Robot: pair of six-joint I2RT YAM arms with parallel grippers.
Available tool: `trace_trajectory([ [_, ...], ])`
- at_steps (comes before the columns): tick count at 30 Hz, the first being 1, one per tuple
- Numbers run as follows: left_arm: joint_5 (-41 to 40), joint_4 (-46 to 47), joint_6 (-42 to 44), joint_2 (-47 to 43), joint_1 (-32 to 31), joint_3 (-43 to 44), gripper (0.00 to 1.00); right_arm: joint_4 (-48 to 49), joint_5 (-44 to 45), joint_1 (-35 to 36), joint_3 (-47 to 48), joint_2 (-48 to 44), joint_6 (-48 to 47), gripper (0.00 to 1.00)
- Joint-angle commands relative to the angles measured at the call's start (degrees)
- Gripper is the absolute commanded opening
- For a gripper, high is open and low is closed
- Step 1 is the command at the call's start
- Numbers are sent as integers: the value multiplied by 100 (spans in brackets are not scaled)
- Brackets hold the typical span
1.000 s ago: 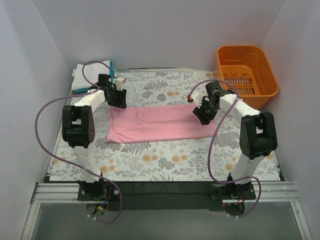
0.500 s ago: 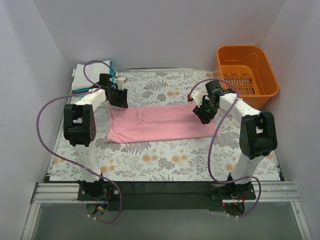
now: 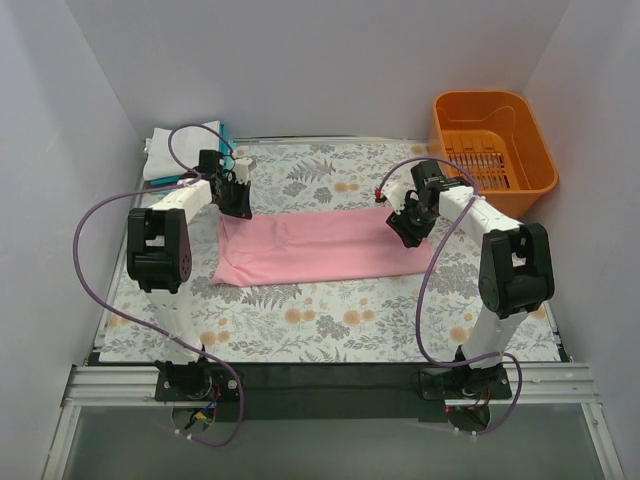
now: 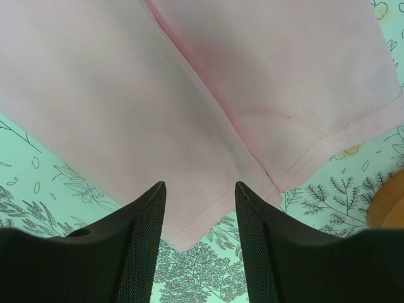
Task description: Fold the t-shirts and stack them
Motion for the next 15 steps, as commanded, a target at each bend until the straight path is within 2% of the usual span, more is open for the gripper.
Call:
trace_trajectory([
  [1, 255, -46, 239, -817, 15, -213, 0, -47, -52, 9, 271, -11, -36, 47],
  [9, 484, 16, 503, -1775, -38, -1109, 0, -64, -96, 0, 254, -55, -27, 47],
  [15, 616, 94, 687, -1987, -275, -1847, 0, -73, -122, 9, 289, 15, 8, 47],
])
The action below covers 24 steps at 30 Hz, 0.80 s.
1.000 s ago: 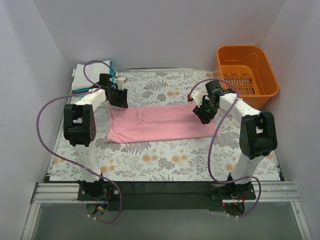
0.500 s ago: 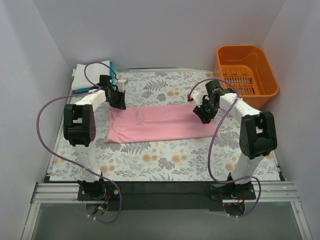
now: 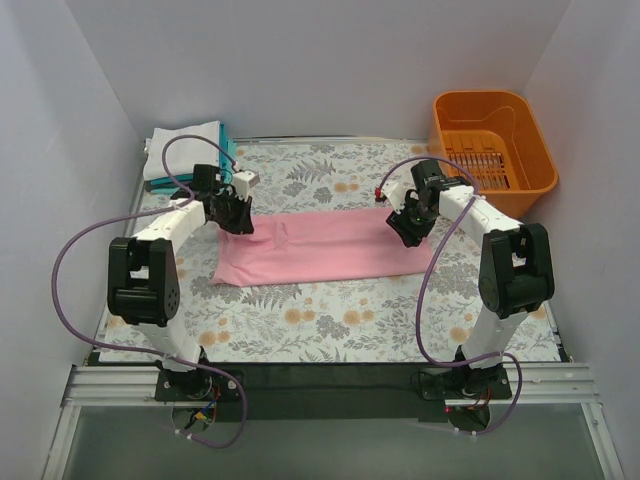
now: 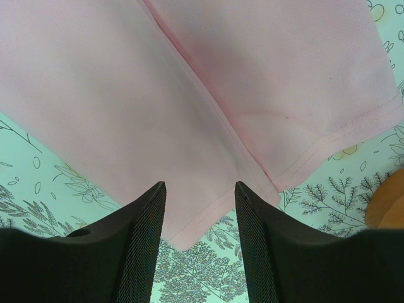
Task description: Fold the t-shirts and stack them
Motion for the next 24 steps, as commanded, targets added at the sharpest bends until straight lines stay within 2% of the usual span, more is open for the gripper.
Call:
trace_trajectory([
  [1, 200, 75, 209, -269, -238, -401, 0, -51, -114, 9, 245, 31, 8, 47],
  [5, 236, 339, 95, -331, -423, -761, 0, -60, -105, 0, 236, 40, 8, 47],
  [11, 279, 577, 199, -436, -581, -1096, 8, -77, -123, 9, 227, 66, 26, 46],
  [13, 324, 498, 514, -559, -590, -1184, 13, -78, -131, 0, 245, 66, 26, 46],
  [14, 350, 436, 595, -620, -582, -1193, 22, -77, -131, 9, 245, 66, 26, 46],
  [17, 490, 199, 710, -884, -573, -1114, 32, -77, -158, 9, 280, 66, 34, 46],
  [24, 552, 251, 157, -929, -108, -710, 32, -139, -1018, 97, 938, 188, 368, 47],
])
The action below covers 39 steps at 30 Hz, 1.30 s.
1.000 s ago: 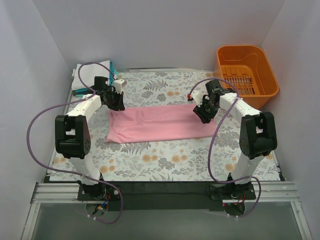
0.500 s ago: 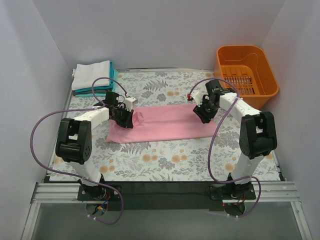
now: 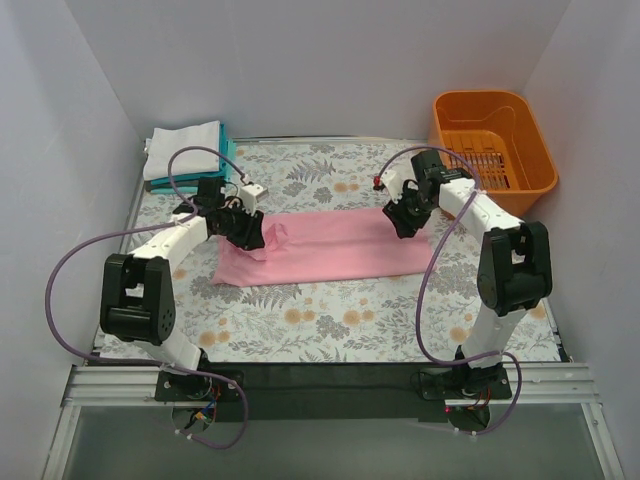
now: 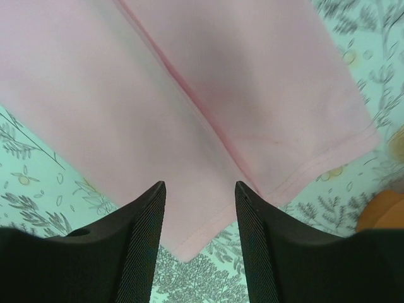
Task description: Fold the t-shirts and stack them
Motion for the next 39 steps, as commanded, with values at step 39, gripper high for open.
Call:
trace_trajectory([
  [39, -566, 1867, -732, -775, -359, -1543, 44, 3150, -3080, 2105, 3730, 3696, 4487, 47],
])
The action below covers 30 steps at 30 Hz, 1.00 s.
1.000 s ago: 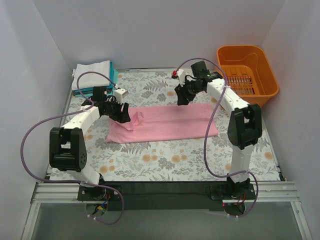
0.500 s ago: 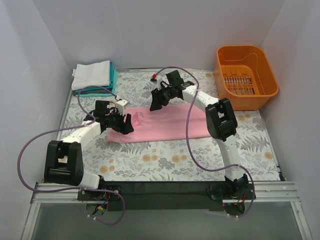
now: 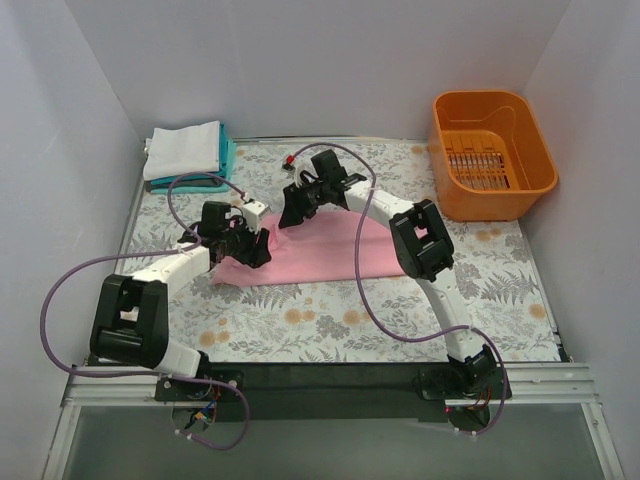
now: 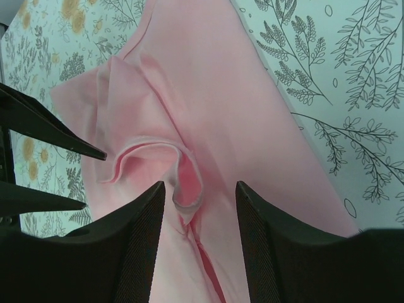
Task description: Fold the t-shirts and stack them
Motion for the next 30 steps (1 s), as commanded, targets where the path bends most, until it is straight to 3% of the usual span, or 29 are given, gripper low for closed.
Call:
trace_trajectory([
  [1, -85, 138, 90, 150, -60, 44, 43, 214, -184, 44, 183, 29, 107, 47],
  [4, -51, 138, 90, 238, -60, 70, 40, 206, -202, 53, 130, -6, 72, 47],
  [8, -173, 129, 116, 387, -60, 96, 32, 206, -211, 53, 85, 11, 45, 37],
  [10, -304, 129, 151, 449, -60, 131, 25, 206, -175, 53, 77, 2, 28, 31],
  [11, -497, 129, 117, 502, -60, 201, 22, 206, -158, 53, 77, -6, 10, 23],
  [13, -656, 103, 107, 537, -42, 272, 7, 197, -114, 53, 59, -24, -25, 15],
  [15, -718, 85, 116, 468, 45, 395, 0, 188, -96, 44, 59, -77, -104, 8],
  [17, -710, 86, 151, 432, 150, 518, 0, 171, -52, 44, 59, -129, -174, 1],
  [25, -341, -283, 608, 861, 757, 1668, 0, 153, 114, 44, 41, -305, -429, 1],
  [30, -305, -328, 986, 1047, 871, 1881, 0, 135, 492, 44, -64, -393, -991, 1],
])
